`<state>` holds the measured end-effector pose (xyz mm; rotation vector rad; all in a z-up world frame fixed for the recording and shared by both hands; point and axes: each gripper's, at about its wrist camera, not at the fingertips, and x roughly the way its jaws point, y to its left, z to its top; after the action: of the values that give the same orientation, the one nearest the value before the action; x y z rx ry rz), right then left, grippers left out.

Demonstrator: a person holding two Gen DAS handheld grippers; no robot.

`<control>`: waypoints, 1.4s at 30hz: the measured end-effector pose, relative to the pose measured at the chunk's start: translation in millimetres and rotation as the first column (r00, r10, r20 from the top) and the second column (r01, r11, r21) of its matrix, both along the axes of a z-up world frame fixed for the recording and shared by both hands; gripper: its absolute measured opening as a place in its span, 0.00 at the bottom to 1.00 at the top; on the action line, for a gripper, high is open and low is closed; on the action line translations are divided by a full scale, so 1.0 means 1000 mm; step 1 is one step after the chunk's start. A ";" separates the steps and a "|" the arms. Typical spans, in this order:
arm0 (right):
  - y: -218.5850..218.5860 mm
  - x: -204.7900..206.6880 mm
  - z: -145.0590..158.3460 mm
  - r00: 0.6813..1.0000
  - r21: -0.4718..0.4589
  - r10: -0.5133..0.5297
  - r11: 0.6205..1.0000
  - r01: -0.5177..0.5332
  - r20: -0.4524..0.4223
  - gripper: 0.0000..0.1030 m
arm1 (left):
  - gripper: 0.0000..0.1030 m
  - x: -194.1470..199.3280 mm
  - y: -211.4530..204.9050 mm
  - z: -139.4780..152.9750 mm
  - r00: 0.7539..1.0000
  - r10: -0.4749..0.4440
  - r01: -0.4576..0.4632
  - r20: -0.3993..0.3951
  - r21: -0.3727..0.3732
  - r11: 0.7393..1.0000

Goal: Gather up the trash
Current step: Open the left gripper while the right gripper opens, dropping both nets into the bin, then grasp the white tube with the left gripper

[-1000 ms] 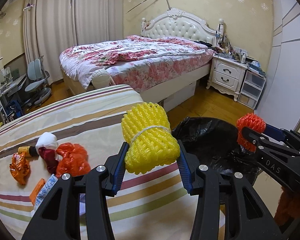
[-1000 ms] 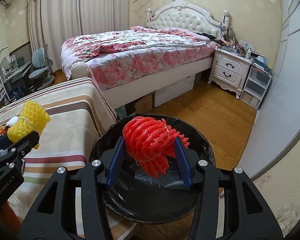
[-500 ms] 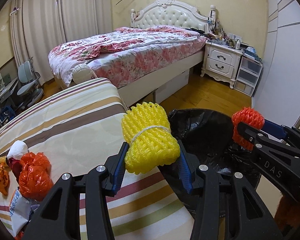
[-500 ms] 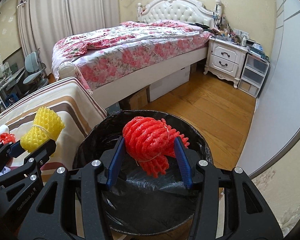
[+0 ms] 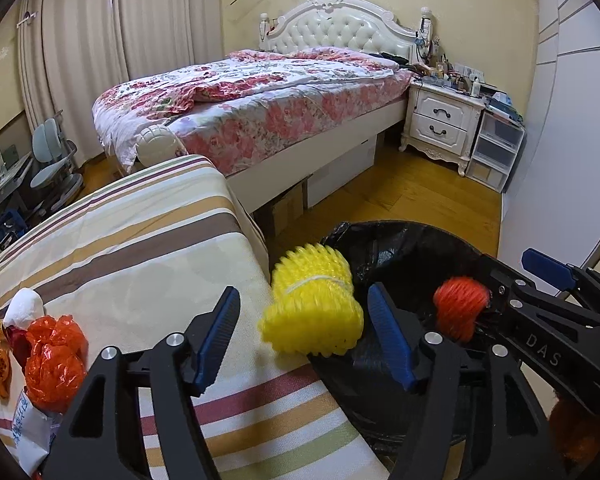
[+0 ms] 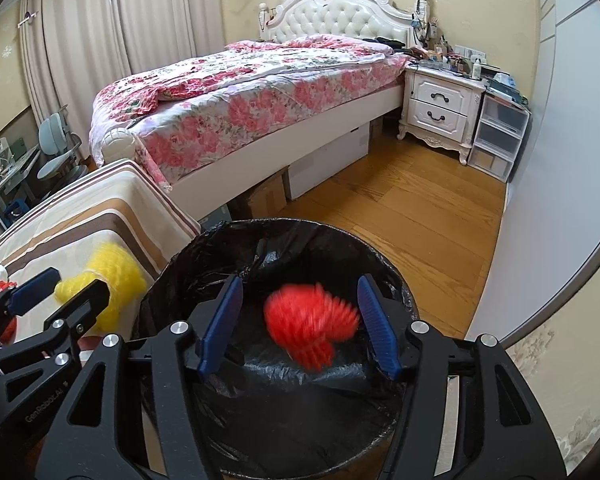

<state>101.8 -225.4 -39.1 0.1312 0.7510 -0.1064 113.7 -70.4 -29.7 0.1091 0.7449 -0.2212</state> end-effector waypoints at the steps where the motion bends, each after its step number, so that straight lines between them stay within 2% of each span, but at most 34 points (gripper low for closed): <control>1: -0.001 -0.001 0.000 1.000 -0.002 -0.006 1.000 0.006 0.000 0.57 | 0.68 0.000 0.000 0.001 1.000 0.003 -0.003 0.003 0.001 1.000; 9: -0.002 -0.010 0.005 1.000 -0.012 -0.027 1.000 0.027 -0.001 0.60 | 0.71 -0.007 0.013 0.007 0.999 0.036 -0.036 0.007 0.002 0.999; 11: 0.002 -0.014 0.007 1.000 -0.016 -0.022 1.000 0.022 -0.001 0.63 | 0.72 -0.011 0.018 0.010 0.999 0.044 -0.044 0.017 0.004 0.999; 22: 0.035 -0.043 0.020 0.999 -0.009 0.038 0.999 -0.037 0.018 0.68 | 0.72 -0.043 0.064 0.022 0.992 0.121 -0.121 0.024 0.014 0.992; 32: 0.081 -0.065 0.023 0.990 -0.005 0.142 0.990 -0.142 0.017 0.68 | 0.72 -0.077 0.125 0.021 0.970 0.243 -0.244 0.028 0.047 0.969; 42: 0.128 -0.080 0.026 0.968 -0.002 0.251 0.968 -0.251 0.017 0.68 | 0.72 -0.092 0.176 0.014 0.937 0.349 -0.349 0.015 0.051 0.936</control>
<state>22.1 -97.2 -13.1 0.0356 0.7449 0.1361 22.0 105.4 -16.1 0.0259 0.7511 0.1383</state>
